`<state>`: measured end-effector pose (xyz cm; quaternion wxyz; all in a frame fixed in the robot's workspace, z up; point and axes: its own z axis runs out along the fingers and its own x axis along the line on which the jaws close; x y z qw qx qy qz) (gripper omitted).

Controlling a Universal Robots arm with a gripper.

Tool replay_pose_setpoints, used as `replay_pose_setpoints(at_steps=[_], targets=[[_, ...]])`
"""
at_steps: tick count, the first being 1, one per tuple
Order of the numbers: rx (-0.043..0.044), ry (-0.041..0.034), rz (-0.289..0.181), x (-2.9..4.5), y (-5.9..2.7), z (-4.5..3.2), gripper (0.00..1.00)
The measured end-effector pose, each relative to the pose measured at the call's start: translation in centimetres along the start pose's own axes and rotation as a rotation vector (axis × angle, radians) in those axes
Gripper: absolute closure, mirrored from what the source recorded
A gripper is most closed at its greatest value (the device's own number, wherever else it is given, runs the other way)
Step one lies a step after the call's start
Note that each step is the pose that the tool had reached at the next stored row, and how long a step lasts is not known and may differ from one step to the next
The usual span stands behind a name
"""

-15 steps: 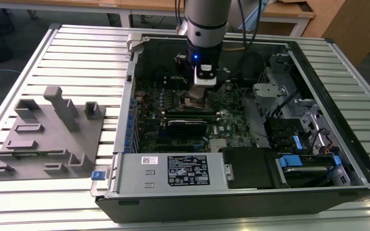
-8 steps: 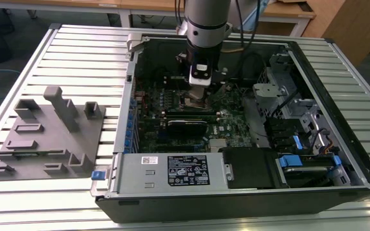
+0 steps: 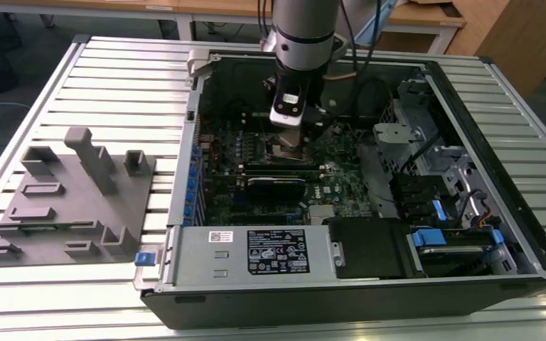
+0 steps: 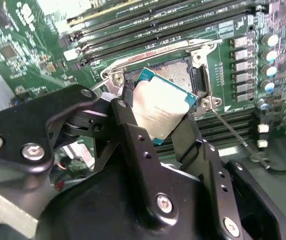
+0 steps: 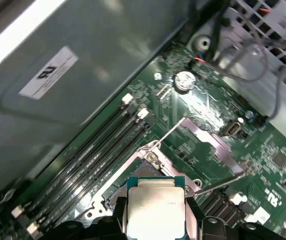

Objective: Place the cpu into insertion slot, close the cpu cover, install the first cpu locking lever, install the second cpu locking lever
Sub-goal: 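Place the cpu into insertion slot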

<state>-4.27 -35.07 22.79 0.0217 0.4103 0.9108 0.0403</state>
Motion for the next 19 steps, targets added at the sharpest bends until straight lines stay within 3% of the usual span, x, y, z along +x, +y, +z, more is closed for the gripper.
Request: replay_pose_setpoints(at_steps=[3,13,19], targets=[[0.0003,-0.0037,0.041,0.0,0.0,0.01,0.46],[0.0003,-0.0043,0.046,0.0,0.0,0.01,0.46],[0.0009,-0.0138,0.151,0.0,0.0,0.04,0.46]])
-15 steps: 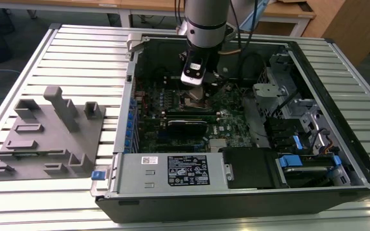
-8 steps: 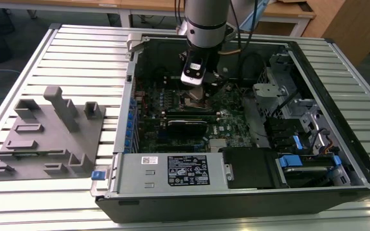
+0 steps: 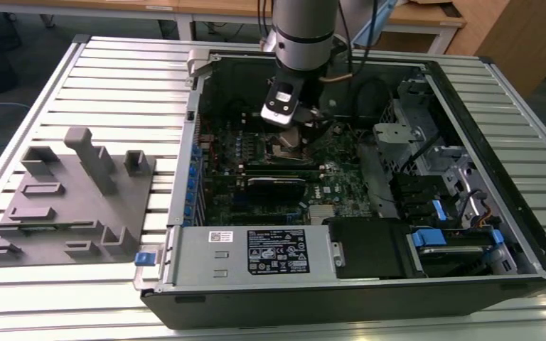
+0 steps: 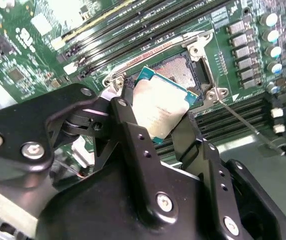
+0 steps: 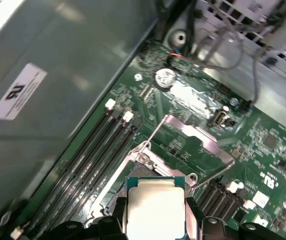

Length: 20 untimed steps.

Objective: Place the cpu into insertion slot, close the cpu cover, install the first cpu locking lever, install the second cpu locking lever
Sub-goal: 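Place the cpu into insertion slot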

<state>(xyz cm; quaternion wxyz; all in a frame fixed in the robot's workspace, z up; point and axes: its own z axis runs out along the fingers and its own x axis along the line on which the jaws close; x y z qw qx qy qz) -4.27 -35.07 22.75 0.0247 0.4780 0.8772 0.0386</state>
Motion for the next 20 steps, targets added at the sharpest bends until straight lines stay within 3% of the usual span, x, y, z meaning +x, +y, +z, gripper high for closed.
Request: replay_pose_setpoints(at_steps=[20], targets=[[0.0024,-0.0333,0.363,0.0,-0.01,0.07,0.46]])
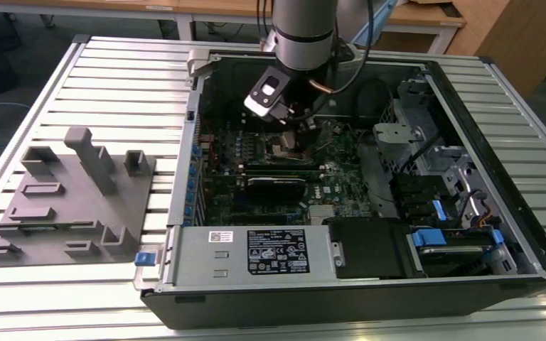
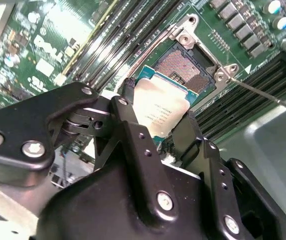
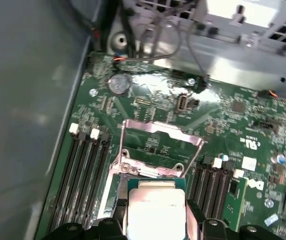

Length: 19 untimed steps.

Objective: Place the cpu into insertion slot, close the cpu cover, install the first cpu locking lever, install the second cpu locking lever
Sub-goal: 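Place the cpu into insertion slot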

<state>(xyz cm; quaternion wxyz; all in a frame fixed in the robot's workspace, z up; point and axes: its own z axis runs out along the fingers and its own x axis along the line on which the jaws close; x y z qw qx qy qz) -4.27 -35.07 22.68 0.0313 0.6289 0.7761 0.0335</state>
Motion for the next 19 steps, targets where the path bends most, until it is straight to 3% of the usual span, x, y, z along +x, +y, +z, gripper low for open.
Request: replay_pose_setpoints(at_steps=[14,19], targets=[[0.0017,-0.023,0.251,0.0,0.0,0.02,0.46],[0.0016,-0.0235,0.257,0.0,-0.02,0.02,0.46]])
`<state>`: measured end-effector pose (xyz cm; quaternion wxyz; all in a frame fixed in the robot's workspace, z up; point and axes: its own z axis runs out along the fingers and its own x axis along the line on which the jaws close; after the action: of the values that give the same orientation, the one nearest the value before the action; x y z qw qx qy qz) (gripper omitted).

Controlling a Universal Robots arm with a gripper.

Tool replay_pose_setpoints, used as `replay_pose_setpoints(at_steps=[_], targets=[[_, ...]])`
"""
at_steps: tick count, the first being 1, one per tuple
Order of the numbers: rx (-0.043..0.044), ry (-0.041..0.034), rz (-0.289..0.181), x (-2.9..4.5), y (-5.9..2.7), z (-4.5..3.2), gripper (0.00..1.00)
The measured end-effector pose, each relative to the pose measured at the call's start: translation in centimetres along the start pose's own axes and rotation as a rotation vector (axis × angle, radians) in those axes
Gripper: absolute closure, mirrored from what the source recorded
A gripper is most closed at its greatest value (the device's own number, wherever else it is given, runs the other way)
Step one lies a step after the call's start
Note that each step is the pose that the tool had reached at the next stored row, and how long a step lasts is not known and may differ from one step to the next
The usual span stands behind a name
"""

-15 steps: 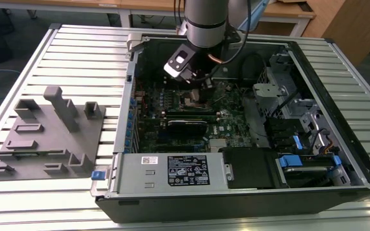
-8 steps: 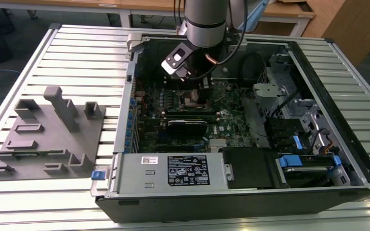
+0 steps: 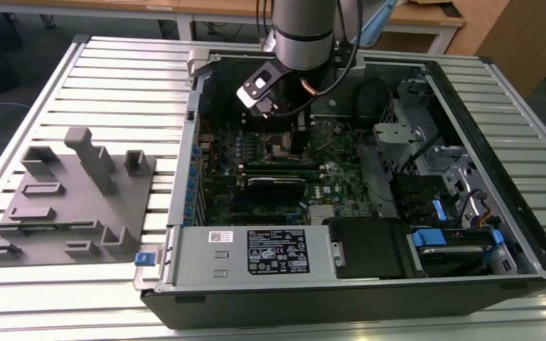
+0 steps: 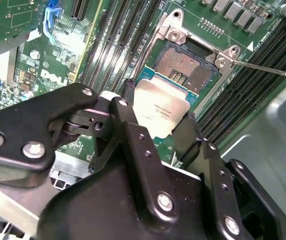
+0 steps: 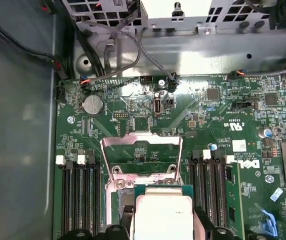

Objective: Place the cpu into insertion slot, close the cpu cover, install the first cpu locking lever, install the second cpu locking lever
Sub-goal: 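Place the cpu into insertion slot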

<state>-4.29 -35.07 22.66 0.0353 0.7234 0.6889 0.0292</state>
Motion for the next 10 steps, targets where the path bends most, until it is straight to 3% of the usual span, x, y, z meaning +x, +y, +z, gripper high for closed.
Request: replay_pose_setpoints(at_steps=[10], targets=[[0.001,0.0197,0.002,-0.04,-0.97,0.1,0.46]])
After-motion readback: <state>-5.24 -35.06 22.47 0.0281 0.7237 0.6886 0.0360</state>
